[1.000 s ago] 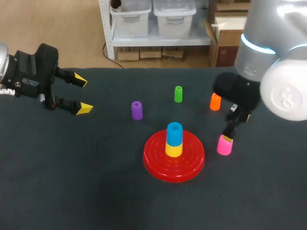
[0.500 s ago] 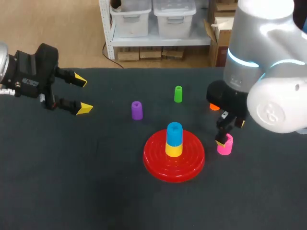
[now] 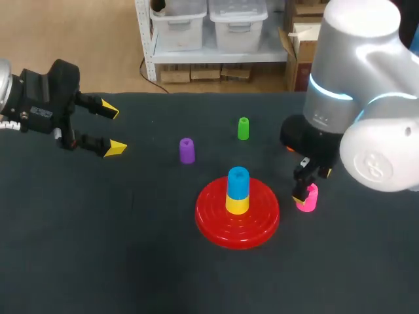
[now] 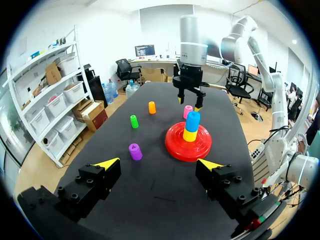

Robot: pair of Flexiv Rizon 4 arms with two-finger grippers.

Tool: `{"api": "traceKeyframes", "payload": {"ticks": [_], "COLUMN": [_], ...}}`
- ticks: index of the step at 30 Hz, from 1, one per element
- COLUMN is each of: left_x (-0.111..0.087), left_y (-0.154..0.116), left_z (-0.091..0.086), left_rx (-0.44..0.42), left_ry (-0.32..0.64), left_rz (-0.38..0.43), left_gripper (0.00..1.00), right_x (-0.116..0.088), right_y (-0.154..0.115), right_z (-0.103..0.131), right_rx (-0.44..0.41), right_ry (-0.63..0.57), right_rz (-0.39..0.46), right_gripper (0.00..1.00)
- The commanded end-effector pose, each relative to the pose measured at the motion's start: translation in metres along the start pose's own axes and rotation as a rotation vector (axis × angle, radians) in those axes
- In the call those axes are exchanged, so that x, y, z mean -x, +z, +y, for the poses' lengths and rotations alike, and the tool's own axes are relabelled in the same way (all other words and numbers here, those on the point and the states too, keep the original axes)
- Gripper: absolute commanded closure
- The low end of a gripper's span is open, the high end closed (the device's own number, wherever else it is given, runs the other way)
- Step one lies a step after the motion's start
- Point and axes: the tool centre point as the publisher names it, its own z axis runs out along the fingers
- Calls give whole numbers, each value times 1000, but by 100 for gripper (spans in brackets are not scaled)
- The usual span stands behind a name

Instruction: Pick up and stack the cylinders on the red base in this order: pink,purple,orange,green

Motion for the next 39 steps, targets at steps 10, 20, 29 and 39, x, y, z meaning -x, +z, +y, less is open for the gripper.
{"api": "traceKeyframes", "payload": {"ticks": [10, 20, 29, 39], "left_x": [-2, -2, -2, -2], "left_y": [0, 0, 0, 0], "left_z": [0, 0, 0, 0], "left_rx": [2, 2, 2, 2], "left_ry": [3, 3, 3, 3], "left_rz": [-5, -5, -5, -5], "left_gripper": [0, 0, 0, 0], "right_x": [2, 0, 10, 74], "right_y": [3, 4, -50, -143], "right_z": [3, 4, -3, 38], "right_rx": [-29, -43, -103, -44], "right_ry": [11, 25, 9, -439], "right_rz": [3, 30, -47, -60], "right_gripper": [36, 100, 100, 100]}}
